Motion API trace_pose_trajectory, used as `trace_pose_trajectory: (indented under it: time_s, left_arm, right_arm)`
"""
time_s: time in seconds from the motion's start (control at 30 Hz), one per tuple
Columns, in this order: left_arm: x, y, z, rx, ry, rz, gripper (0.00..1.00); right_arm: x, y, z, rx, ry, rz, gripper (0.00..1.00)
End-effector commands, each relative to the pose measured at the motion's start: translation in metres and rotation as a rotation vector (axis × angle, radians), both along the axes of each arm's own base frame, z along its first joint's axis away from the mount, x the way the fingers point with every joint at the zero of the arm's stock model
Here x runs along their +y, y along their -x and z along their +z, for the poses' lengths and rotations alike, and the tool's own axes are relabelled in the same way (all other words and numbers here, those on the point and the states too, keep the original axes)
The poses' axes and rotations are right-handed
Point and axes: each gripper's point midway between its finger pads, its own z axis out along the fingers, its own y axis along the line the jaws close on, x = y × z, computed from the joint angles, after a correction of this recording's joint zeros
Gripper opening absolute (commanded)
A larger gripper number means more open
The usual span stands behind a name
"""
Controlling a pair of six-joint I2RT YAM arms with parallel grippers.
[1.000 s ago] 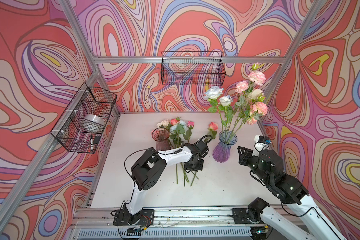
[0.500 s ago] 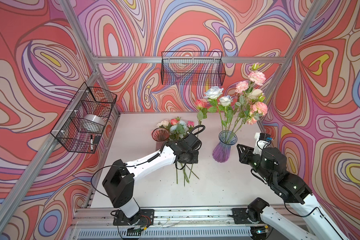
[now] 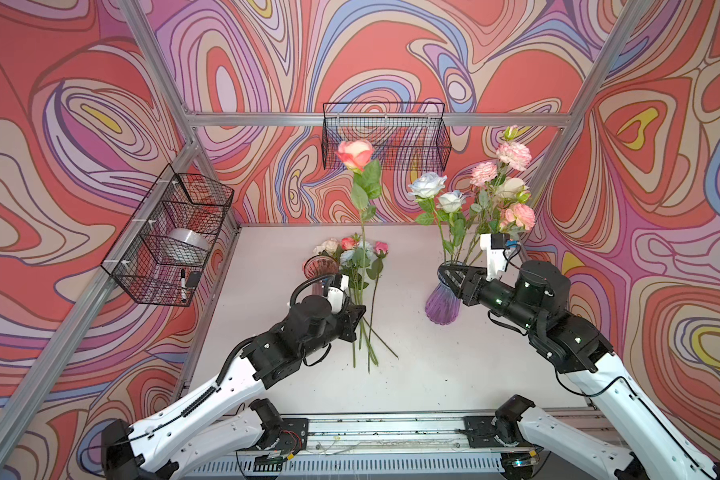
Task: Arrange the flowers into the vase
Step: 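Grasp the raised pink rose stem with the right gripper above the left gripper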
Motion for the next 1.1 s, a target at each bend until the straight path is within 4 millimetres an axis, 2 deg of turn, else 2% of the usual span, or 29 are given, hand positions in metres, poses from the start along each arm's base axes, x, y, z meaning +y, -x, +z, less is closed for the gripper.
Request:
trace_pose_trajectory:
  time_s: [0.0,0.07,0.23,0.3,0.5,0.6,0.8,0.97,1.0,1.03,1.07]
  left_arm:
    - [-0.011,0.008,0.038,-0.156,0.084,-0.091,0.0]
    - [-0.016,0.012,0.044,-0.159,0.095,-0.127,0.0]
    - [-0.032,0.02,0.047,-0.147,0.108,-0.2,0.0]
    - [-0.035,0.023,0.05,-0.151,0.115,-0.216,0.0]
    - [-0.031,0.029,0.053,-0.161,0.124,-0.226,0.0]
    - [-0.029,0.033,0.05,-0.158,0.125,-0.233,0.0]
    - [-0.026,0.036,0.047,-0.16,0.11,-0.239,0.0]
    - [-0.023,0.033,0.045,-0.158,0.094,-0.22,0.0]
    - [-0.022,0.032,0.043,-0.154,0.089,-0.209,0.0]
    - [-0.02,0.03,0.043,-0.151,0.086,-0.193,0.02]
    - [-0.017,0.028,0.04,-0.143,0.079,-0.175,0.18]
  right_arm:
    - [0.029,0.009,0.031,-0.082,-0.042,0.14,0.45]
    - [0.047,0.011,0.036,-0.094,-0.033,0.171,0.46]
    - [0.111,0.021,0.032,-0.135,0.072,0.26,0.48]
    - [0.124,0.018,0.031,-0.137,0.067,0.272,0.48]
    - [0.132,-0.004,0.028,-0.124,0.066,0.195,0.48]
    - [0.137,-0.011,0.026,-0.119,0.071,0.183,0.44]
    - [0.148,-0.018,0.027,-0.118,0.067,0.193,0.23]
    - [0.152,-0.018,0.034,-0.13,0.048,0.205,0.0]
    - [0.152,-0.018,0.037,-0.134,0.042,0.207,0.0]
    - [0.153,-0.017,0.038,-0.135,0.042,0.21,0.0]
    - [0.152,-0.017,0.041,-0.137,0.04,0.211,0.0]
